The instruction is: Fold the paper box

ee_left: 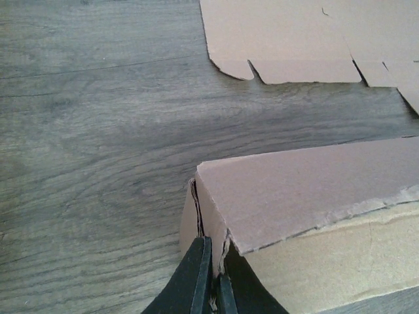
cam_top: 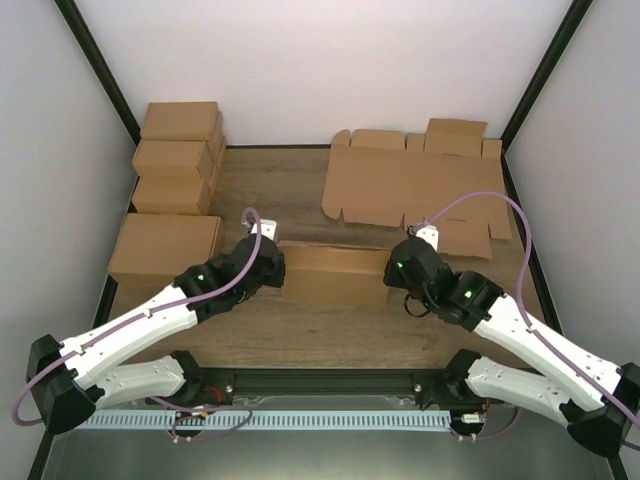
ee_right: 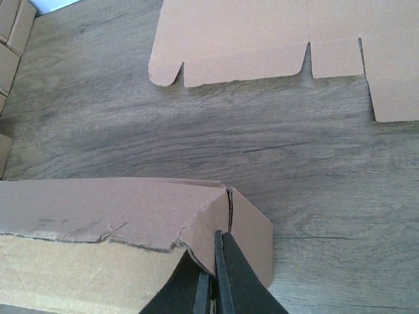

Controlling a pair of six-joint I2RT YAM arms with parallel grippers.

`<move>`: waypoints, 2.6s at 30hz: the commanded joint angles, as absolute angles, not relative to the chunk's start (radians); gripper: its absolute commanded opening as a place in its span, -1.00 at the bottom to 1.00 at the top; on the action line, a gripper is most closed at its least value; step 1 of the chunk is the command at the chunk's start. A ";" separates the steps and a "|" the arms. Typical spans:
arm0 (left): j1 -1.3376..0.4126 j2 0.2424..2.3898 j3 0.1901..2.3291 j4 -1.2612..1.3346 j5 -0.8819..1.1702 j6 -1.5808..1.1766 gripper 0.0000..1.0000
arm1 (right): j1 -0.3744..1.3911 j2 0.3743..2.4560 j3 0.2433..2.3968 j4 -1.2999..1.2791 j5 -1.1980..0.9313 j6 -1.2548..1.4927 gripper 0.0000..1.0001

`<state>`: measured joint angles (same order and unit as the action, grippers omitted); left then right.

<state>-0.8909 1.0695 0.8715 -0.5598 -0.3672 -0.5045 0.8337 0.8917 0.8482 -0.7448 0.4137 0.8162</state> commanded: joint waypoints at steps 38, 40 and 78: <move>-0.892 0.974 0.833 -0.698 -0.262 -0.594 -0.32 | 1.147 0.918 0.846 -0.956 0.437 1.070 -0.39; -0.891 0.971 0.847 -0.705 -0.257 -0.594 -0.27 | 1.147 0.908 0.861 -0.958 0.440 1.060 -0.35; -0.859 1.006 1.030 -0.791 -0.277 -0.527 -0.13 | 1.062 0.951 1.071 -1.051 0.505 0.974 -0.32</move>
